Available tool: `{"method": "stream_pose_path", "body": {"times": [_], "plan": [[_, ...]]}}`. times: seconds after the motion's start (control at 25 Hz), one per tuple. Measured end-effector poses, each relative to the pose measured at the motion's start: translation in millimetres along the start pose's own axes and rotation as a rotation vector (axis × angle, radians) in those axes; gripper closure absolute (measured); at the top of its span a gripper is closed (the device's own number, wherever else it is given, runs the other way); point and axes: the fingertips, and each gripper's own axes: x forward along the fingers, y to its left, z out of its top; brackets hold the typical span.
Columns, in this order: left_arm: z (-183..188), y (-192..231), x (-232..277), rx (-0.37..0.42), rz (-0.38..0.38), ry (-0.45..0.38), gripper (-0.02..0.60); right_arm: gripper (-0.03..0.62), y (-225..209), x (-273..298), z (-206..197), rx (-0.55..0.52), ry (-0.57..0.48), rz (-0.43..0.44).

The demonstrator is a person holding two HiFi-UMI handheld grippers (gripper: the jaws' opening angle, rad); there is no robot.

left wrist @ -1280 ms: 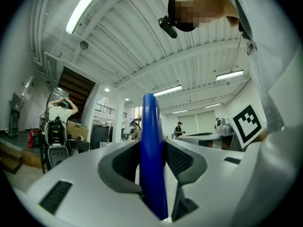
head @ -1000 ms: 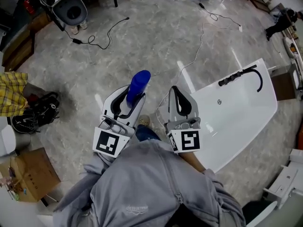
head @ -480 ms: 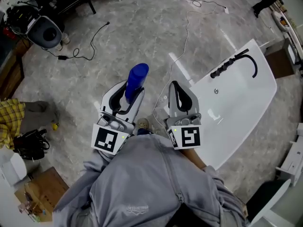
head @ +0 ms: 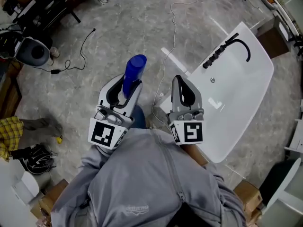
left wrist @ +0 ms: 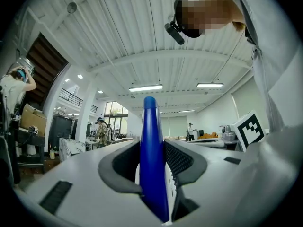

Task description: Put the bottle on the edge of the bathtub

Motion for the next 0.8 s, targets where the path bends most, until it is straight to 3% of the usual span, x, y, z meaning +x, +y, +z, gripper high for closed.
{"method": "stream_pose_path", "body": {"times": [0.36, 0.6, 0.8], "plan": [[-4.6, 1.1, 63.1, -0.027, -0.156, 0.000, 0.425, 0.591, -47.7, 13.4, 6.5, -0.023, -0.019, -0.152], [-14.7, 0.8, 137.2, -0.052, -0.280, 0.013, 0.425, 0.591, -110.1, 26.2, -0.4, -0.026, -0.010, -0.304], [-30.0, 18.1, 211.4, -0.076, -0.413, 0.000, 0.425, 0.591, -159.6, 71.1, -9.8, -0.021, -0.003, -0.421]]}}
